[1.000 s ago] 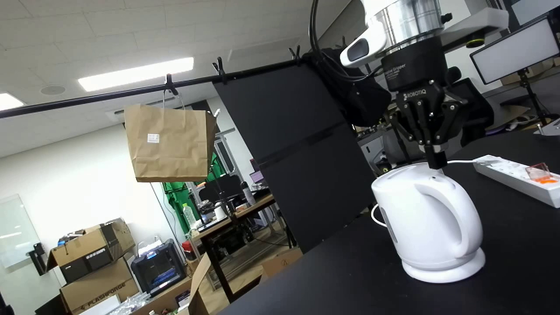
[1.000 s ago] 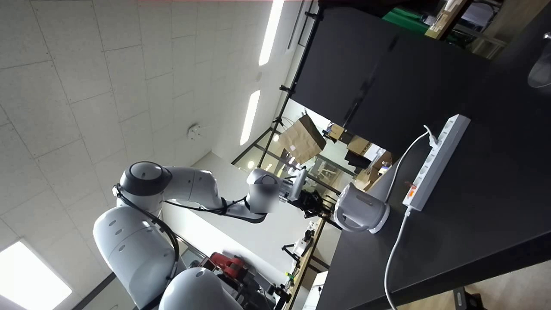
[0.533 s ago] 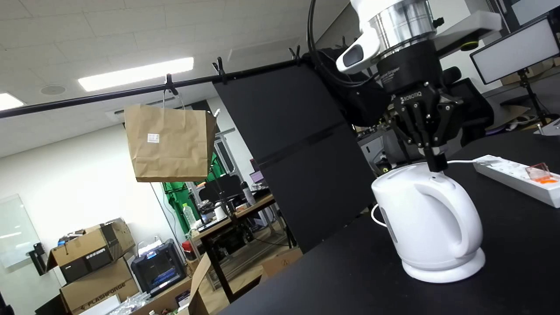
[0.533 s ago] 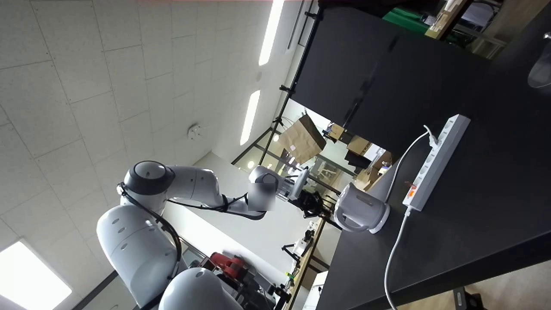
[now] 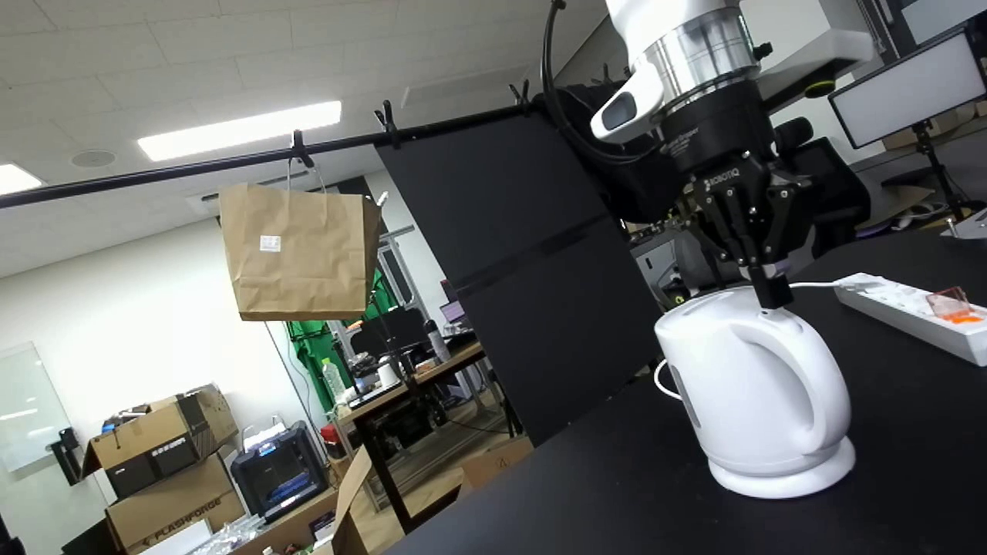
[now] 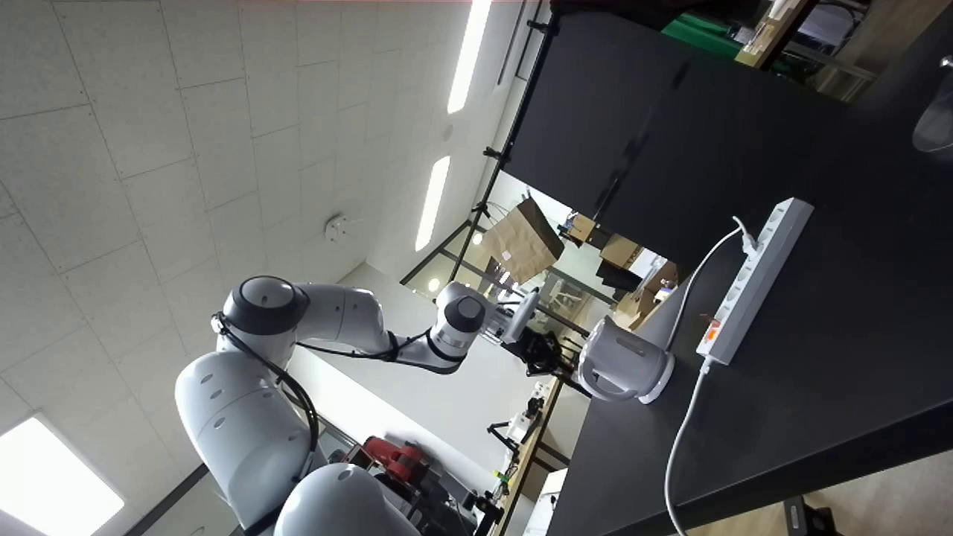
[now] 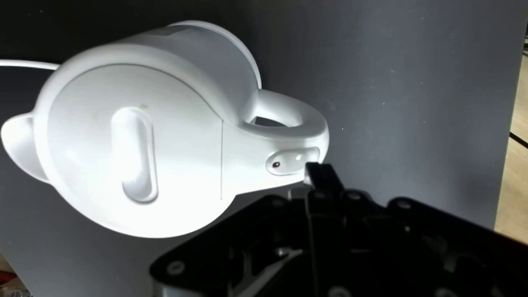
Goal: Switch on the extension cord then turn the kettle on and off
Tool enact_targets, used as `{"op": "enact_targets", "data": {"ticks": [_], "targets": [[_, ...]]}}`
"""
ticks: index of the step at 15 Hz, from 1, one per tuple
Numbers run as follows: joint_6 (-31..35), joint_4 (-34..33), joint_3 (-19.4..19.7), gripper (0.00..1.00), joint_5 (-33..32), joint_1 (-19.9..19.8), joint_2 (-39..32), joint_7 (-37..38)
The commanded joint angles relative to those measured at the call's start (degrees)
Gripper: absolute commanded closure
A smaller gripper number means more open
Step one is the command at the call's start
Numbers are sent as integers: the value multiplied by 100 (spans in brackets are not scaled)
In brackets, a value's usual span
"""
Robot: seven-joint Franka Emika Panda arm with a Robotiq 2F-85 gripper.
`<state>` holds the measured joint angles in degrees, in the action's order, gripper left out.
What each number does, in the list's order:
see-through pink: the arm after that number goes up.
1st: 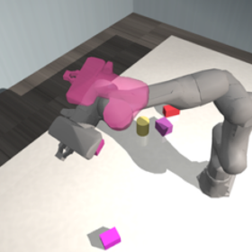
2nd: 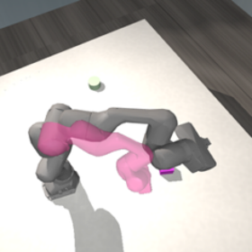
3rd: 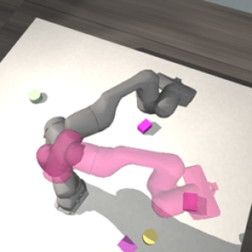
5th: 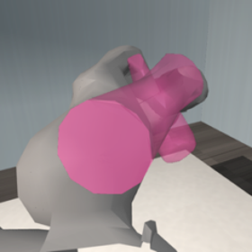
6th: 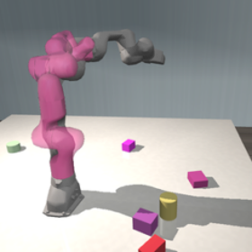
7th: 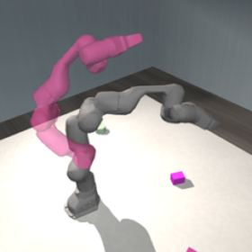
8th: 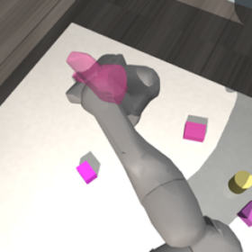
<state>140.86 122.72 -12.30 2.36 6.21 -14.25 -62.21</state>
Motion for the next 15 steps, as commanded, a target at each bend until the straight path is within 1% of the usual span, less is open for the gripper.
{"op": "enact_targets", "data": {"ticks": [1,15], "targets": [[-182,-229,-51,100,81,-81,-122,-83],[-335,-347,-71,100,29,-61,-273,-18]]}}
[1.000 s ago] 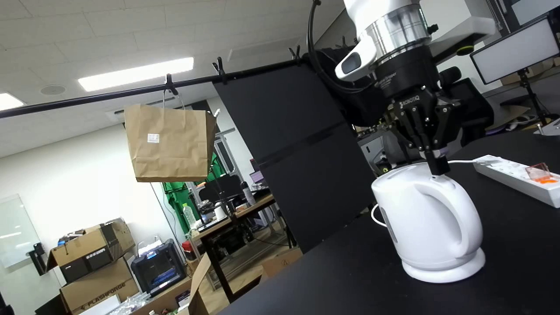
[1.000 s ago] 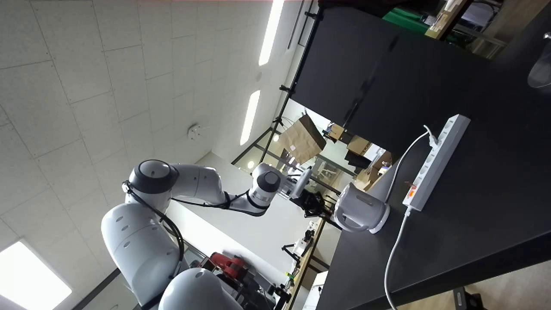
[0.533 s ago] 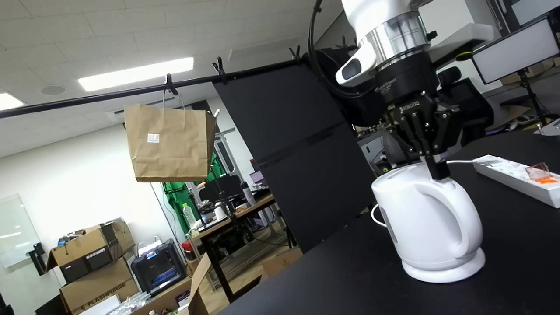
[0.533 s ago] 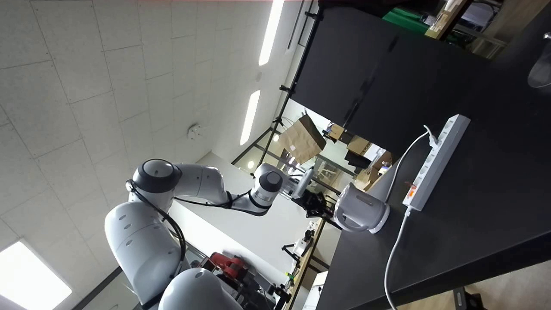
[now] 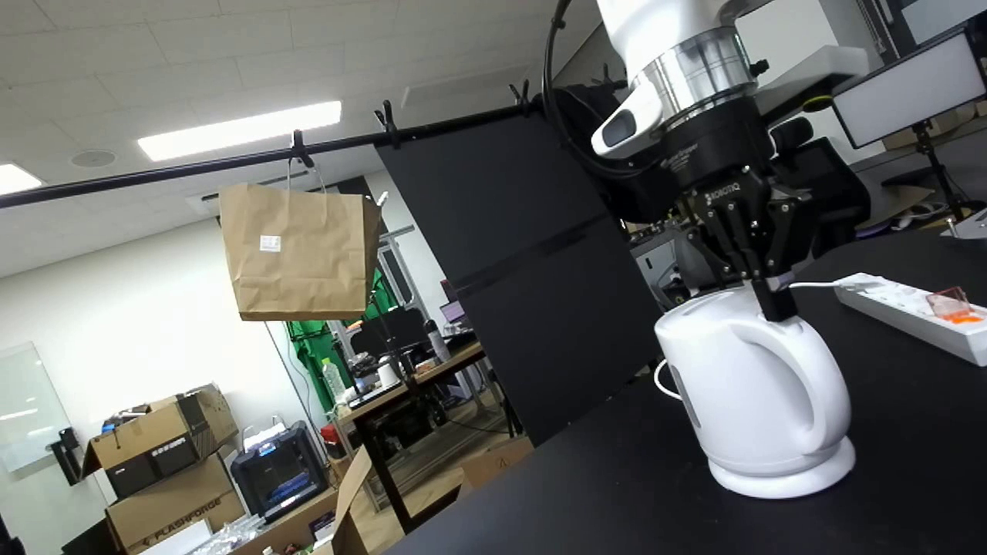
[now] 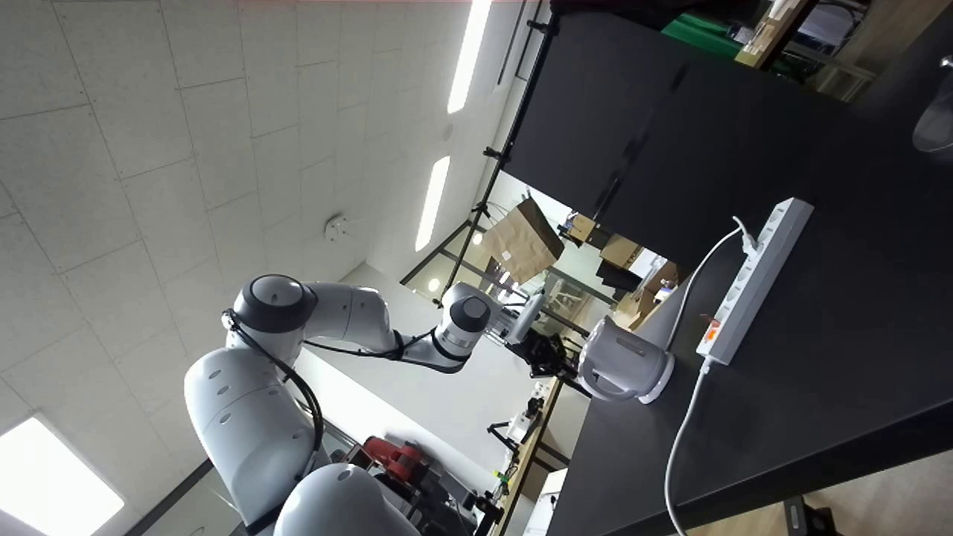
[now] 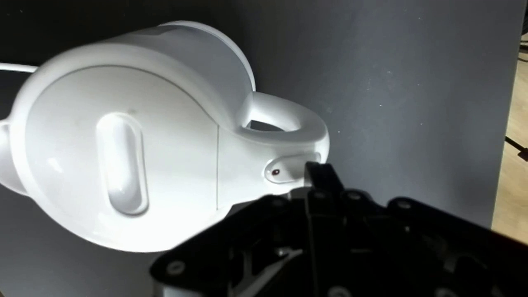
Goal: Switch on the extension cord then turn the kettle on and off
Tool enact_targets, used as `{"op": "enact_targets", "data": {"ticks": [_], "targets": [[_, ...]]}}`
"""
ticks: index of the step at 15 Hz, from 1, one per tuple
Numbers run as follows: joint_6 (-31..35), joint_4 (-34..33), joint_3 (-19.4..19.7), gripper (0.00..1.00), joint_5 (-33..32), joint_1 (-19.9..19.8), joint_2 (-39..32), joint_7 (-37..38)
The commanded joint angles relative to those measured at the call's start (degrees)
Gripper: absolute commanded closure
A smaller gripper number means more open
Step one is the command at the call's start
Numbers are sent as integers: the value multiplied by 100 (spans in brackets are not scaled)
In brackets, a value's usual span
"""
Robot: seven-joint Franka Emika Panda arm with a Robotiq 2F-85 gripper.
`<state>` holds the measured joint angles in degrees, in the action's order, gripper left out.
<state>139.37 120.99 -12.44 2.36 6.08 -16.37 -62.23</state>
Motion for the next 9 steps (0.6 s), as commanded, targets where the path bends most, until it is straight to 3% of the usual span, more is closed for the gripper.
{"op": "enact_targets", "data": {"ticks": [1,9], "targets": [[-204,-182,-55,100,21,-44,-70,-5],[-234,-195,-58,100,18,-52,-139,-15]]}}
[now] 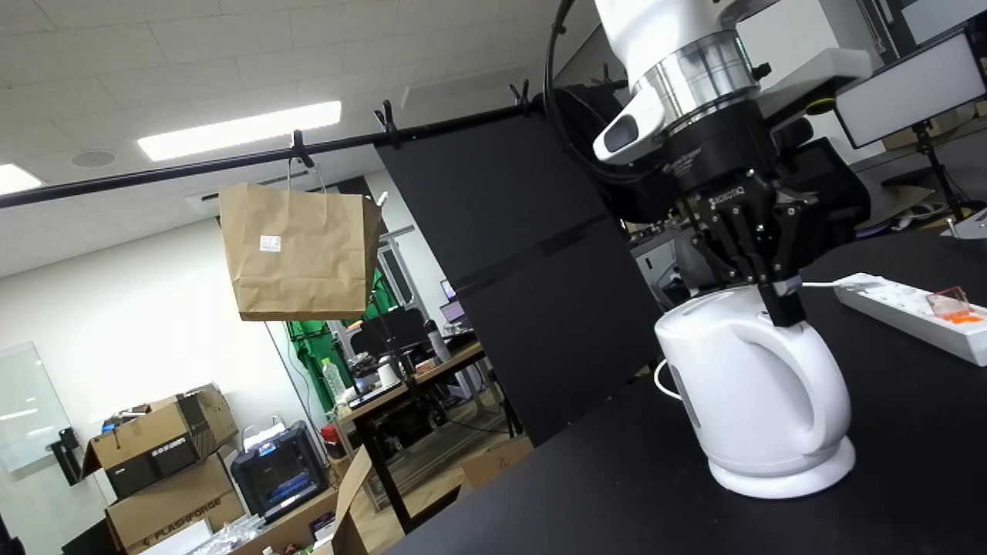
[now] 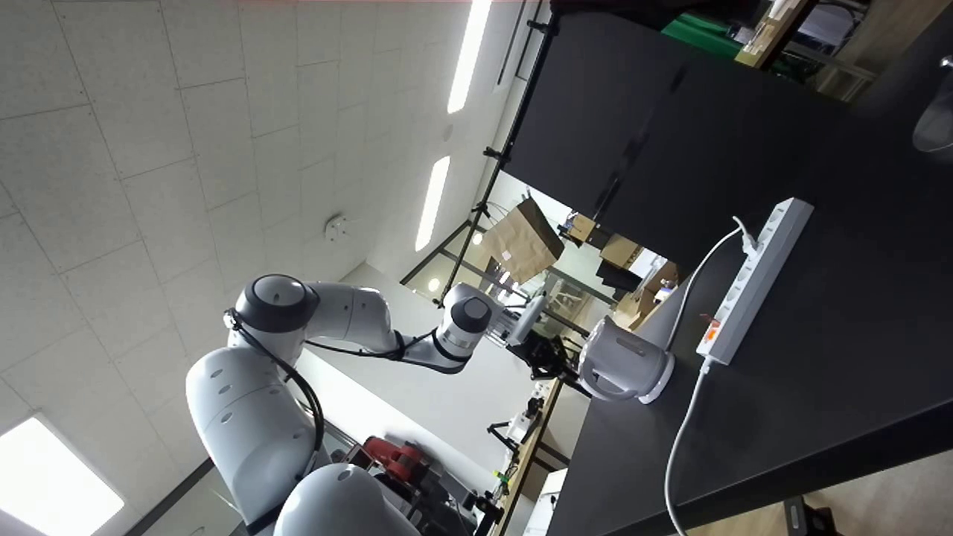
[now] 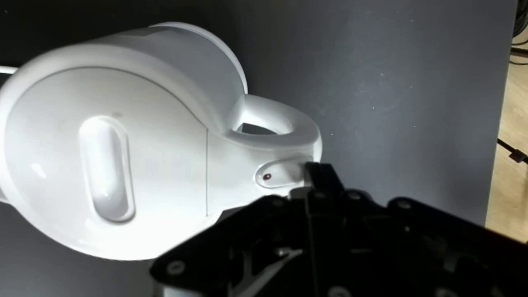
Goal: Switch on the extension cord then turn the kettle on and off
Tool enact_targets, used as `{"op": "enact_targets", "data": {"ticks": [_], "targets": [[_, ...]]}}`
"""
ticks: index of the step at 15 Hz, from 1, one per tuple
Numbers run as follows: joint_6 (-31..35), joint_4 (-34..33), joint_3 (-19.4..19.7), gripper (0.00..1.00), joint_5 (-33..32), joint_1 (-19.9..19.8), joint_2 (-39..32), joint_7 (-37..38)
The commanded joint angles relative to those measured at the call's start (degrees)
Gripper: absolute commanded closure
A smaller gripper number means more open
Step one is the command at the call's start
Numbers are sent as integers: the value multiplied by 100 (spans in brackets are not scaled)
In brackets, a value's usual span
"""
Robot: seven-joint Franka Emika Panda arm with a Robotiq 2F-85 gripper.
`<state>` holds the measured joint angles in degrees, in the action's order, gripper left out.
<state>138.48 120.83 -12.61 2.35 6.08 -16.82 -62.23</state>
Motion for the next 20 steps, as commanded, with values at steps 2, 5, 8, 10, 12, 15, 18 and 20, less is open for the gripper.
{"op": "enact_targets", "data": {"ticks": [2,5,8,10,12,15,18,20], "targets": [[-161,-196,-44,100,28,-59,-131,-24],[-202,-217,-42,100,29,-61,-191,-19],[-259,-239,-43,100,18,-59,-259,-6],[-283,-248,-57,100,13,-51,-247,-2],[-309,-255,-89,100,37,-53,-195,-45],[-457,-224,-228,100,204,-101,-24,-317],[-649,-151,-358,100,505,-127,251,-719],[-669,-84,-342,100,584,-83,441,-833]]}}
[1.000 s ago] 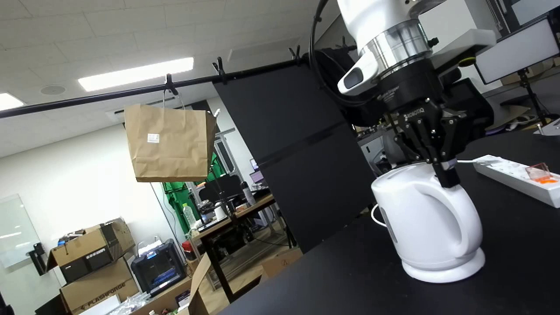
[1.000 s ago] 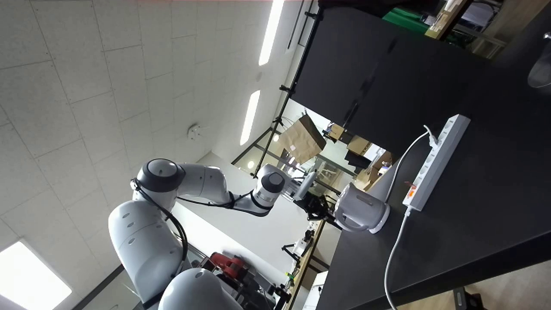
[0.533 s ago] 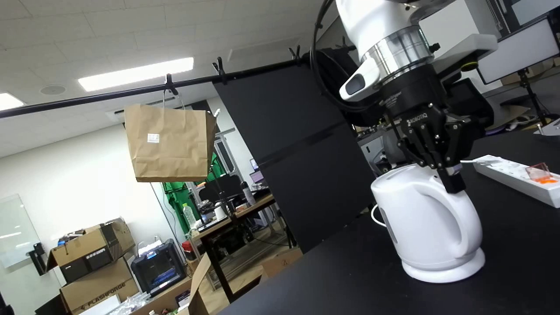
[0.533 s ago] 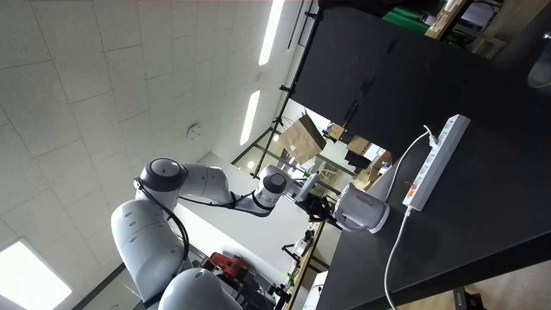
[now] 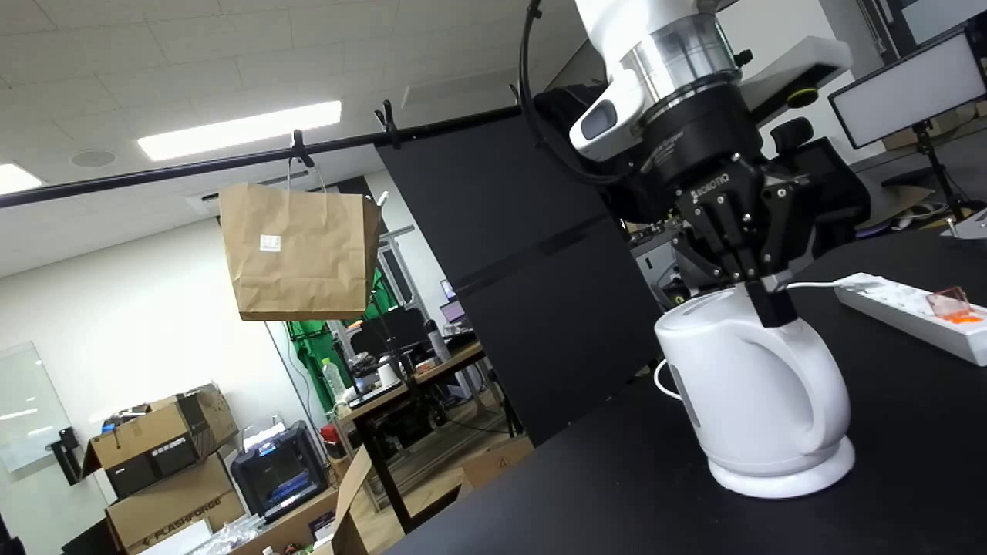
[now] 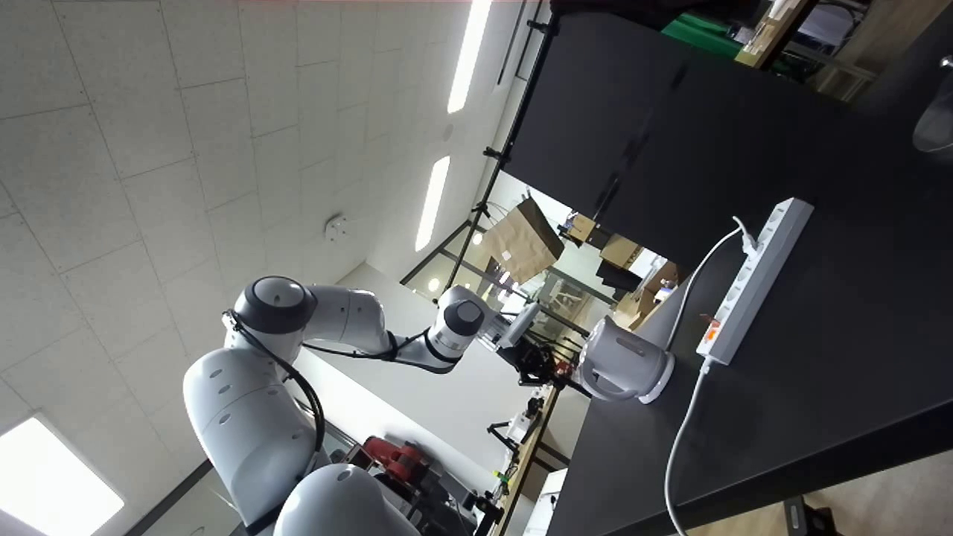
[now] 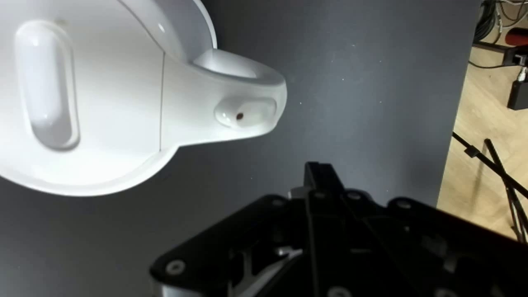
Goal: Switch on the extension cord then turn the kettle on and off
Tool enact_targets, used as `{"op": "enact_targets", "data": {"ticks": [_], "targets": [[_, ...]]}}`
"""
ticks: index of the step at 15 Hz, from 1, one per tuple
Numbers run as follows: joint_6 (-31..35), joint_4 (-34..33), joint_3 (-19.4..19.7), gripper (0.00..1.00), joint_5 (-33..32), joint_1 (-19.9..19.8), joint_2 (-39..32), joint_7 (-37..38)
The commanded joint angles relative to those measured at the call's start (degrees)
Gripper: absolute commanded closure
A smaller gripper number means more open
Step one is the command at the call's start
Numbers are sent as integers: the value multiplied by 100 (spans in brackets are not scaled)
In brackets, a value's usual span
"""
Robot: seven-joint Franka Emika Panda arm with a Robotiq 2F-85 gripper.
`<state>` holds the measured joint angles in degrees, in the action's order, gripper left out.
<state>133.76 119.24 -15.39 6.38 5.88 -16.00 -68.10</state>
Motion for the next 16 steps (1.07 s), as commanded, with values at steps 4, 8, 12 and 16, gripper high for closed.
{"op": "enact_targets", "data": {"ticks": [4,8,12,16], "targets": [[-107,196,39,61,86,8,619,-249],[14,295,116,34,-72,55,767,-219],[160,420,158,7,-453,142,857,-97],[272,557,149,0,-801,221,932,-96]]}}
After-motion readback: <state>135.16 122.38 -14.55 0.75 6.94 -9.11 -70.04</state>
